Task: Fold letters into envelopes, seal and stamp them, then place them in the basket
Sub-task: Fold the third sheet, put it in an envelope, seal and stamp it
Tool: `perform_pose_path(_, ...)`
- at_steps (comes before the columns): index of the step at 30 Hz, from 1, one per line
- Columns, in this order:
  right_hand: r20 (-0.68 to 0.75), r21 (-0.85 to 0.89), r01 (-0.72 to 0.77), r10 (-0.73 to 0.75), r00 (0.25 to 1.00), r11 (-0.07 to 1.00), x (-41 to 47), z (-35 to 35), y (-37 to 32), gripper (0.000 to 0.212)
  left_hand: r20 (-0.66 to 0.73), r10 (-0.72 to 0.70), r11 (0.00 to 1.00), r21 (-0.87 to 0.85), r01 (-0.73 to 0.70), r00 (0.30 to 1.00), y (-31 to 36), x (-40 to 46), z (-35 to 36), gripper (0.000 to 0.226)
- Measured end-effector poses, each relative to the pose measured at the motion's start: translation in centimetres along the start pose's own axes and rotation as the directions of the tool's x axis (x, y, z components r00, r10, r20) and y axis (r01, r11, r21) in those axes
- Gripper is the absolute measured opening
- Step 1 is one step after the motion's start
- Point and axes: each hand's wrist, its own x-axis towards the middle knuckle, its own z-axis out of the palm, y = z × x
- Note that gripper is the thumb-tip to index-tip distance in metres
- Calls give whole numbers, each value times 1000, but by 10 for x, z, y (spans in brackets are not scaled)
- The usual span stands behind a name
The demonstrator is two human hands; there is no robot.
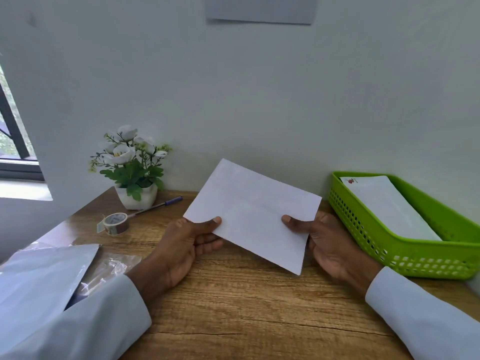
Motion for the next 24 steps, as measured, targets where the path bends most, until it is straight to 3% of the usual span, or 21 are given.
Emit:
perform_pose_path(8, 107, -260, -71, 102, 989, 963, 4, -18, -10, 53, 21, -11, 973, 230, 6, 1000, 8, 1, -11, 41)
perform_pose_path(15, 147, -267, -15, 56, 988, 964, 4, -19, -14, 44, 32, 10, 983, 185, -16, 999, 6, 2, -11, 50)
perform_pose_path(24, 106, -200, 47, -26, 994, 979, 6, -24, -21, 34, 102, -16, 962, 274, -12, 995, 8, 9, -20, 49)
